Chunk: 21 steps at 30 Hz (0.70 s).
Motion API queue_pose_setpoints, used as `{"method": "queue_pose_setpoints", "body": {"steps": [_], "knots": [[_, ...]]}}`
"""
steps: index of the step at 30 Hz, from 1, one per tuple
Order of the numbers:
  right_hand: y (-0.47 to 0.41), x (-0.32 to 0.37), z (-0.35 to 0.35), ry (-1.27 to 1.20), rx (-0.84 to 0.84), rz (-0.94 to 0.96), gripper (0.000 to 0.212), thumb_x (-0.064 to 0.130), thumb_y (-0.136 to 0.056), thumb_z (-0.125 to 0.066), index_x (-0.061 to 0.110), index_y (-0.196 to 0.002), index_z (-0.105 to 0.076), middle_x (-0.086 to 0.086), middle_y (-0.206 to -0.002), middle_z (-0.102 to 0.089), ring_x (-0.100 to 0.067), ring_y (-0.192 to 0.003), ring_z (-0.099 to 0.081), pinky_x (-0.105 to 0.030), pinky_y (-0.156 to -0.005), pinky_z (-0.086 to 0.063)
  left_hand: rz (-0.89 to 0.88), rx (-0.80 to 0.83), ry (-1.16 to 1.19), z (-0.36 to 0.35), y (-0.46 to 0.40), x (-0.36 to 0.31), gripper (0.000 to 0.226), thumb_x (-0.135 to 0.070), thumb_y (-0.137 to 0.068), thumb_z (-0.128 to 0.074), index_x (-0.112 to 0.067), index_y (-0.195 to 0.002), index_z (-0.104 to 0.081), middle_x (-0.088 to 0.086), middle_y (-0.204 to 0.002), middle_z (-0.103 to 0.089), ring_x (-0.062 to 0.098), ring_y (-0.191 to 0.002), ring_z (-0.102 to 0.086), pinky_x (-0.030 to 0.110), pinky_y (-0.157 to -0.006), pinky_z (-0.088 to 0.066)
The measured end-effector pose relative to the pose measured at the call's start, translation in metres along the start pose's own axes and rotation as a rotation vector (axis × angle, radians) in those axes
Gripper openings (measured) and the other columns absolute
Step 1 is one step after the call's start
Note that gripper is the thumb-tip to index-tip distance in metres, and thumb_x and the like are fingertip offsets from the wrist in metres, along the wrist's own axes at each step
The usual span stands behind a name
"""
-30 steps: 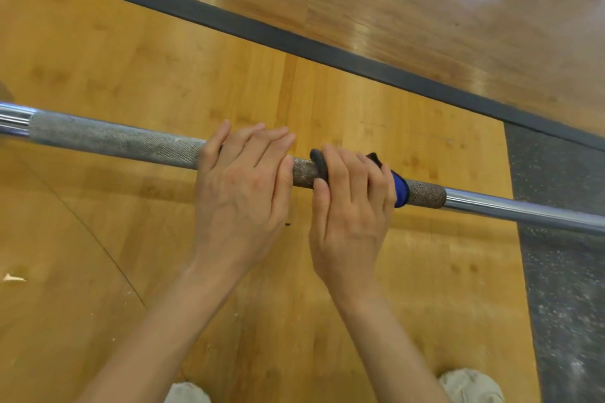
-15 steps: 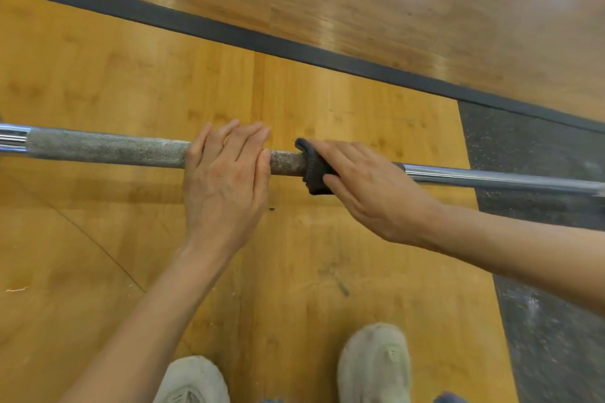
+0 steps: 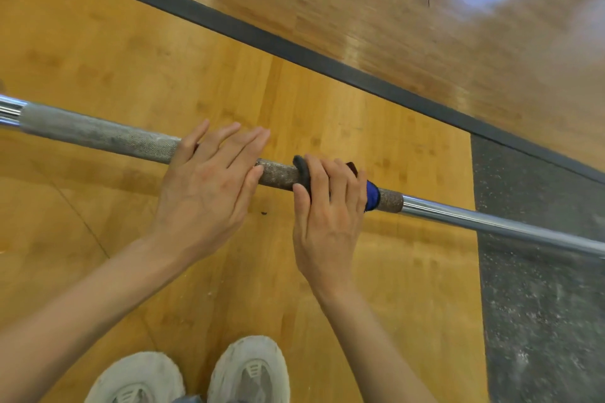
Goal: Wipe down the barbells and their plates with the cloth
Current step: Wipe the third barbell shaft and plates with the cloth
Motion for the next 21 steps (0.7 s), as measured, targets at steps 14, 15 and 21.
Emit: {"method": "queue_pose_setpoints", "body": {"steps": [14, 15, 21], "knots": [[-0.008, 0.003, 0.002, -0.032, 0.001, -0.046, 0.045, 0.031, -0.109, -0.029, 0.015, -0.101, -0.07, -0.003, -0.094, -0.066, -0.025, -0.091, -0.059, -0.037, -0.096, -0.042, -0.001, 0.07, -0.053, -0.001, 0.003, -0.004, 0.049, -0.03, -0.108, -0.024, -0.015, -0.149, -0.047, -0.005, -0.149, -0.052, 0.02, -0.137, -0.046, 0.035, -0.118, -0.018], [-0.028, 0.001, 0.004, 0.013, 0.025, -0.092, 0.05, 0.031, -0.109, -0.029, 0.015, -0.083, -0.068, -0.002, -0.076, -0.061, -0.025, -0.072, -0.053, -0.035, -0.076, -0.041, -0.002, 0.081, -0.051, -0.001, 0.003, -0.004, 0.049, -0.031, -0.108, -0.023, -0.016, -0.15, -0.046, -0.005, -0.149, -0.051, 0.02, -0.137, -0.046, 0.035, -0.119, -0.017], [-0.026, -0.012, 0.005, -0.054, 0.06, -0.112, 0.052, 0.035, -0.109, -0.026, 0.021, -0.093, -0.073, 0.003, -0.085, -0.068, -0.021, -0.085, -0.057, -0.037, -0.104, -0.037, -0.004, 0.15, -0.062, 0.007, 0.014, 0.013, 0.054, -0.032, -0.108, -0.022, -0.014, -0.158, -0.029, -0.003, -0.165, -0.027, 0.018, -0.153, -0.021, 0.04, -0.125, -0.005]]}}
Point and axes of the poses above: each hand's wrist, its own y-axis away from the middle knuckle, its own z-axis out of the back of the hand, x = y × z, the point moved 9 cm from there along -y, towards the middle knuckle
